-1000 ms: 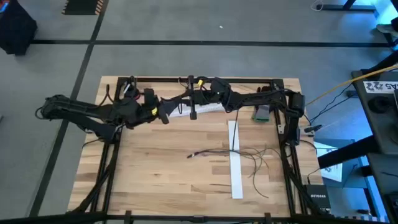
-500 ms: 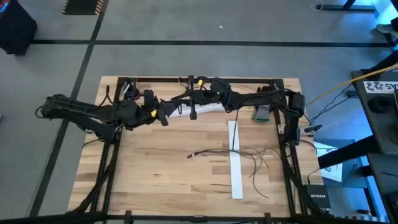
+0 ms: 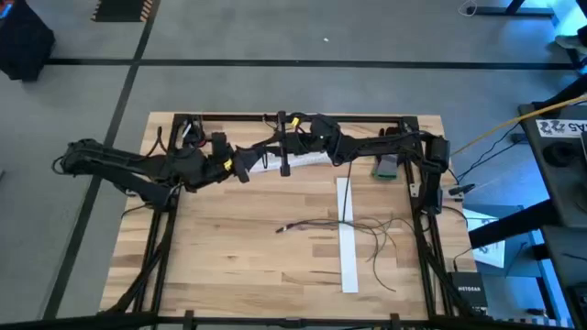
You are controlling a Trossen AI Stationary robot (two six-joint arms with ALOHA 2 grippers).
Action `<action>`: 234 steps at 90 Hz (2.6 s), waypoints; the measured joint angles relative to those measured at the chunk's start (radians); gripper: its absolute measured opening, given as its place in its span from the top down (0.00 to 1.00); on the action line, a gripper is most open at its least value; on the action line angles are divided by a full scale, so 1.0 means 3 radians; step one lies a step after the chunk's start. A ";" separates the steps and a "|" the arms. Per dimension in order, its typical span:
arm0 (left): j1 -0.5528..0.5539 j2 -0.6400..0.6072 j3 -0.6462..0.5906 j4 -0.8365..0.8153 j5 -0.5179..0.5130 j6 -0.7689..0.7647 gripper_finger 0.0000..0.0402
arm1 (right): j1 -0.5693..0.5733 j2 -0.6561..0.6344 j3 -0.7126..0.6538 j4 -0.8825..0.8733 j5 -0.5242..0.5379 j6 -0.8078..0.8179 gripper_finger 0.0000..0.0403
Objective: Ziptie cables
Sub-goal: Wrap the black zip-tie around the cable wires
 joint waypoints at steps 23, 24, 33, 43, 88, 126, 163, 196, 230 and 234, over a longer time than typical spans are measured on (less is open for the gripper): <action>0.0001 -0.0048 0.0000 -0.0002 -0.0031 -0.0079 1.00 | -0.0001 0.0000 0.0000 0.0014 0.0000 0.0000 1.00; 0.0001 -0.0051 0.0000 0.0000 -0.0035 -0.0086 1.00 | -0.0001 0.0000 0.0000 0.0015 0.0000 0.0000 1.00; -0.0001 -0.0096 0.0000 -0.0031 -0.0048 -0.0125 1.00 | -0.0001 0.0000 0.0000 0.0048 0.0000 0.0000 1.00; 0.0001 -0.0119 0.0000 -0.0139 -0.0051 -0.0181 1.00 | -0.0001 0.0000 0.0001 0.0106 0.0001 -0.0001 1.00; -0.0002 -0.0064 0.0000 0.0037 0.0056 0.0004 1.00 | 0.0000 0.0000 0.0003 -0.0023 0.0001 0.0000 1.00; -0.0002 -0.0088 0.0000 0.0023 0.0107 0.0027 1.00 | 0.0000 0.0000 0.0017 -0.0018 0.0001 0.0000 1.00; -0.0002 -0.0072 0.0000 -0.0051 0.0088 -0.0046 1.00 | 0.0000 0.0000 0.0017 0.0005 0.0001 0.0000 1.00; -0.0005 -0.0067 0.0000 -0.0141 0.0089 -0.0077 1.00 | -0.0001 0.0001 0.0017 0.0006 0.0003 0.0000 1.00; 0.0004 -0.0067 0.0000 -0.0181 0.0088 -0.0084 1.00 | 0.0000 0.0001 0.0018 0.0076 0.0003 0.0000 1.00; 0.0004 -0.0067 0.0000 -0.0178 0.0088 -0.0084 1.00 | 0.0000 0.0001 0.0018 0.0076 0.0003 0.0000 1.00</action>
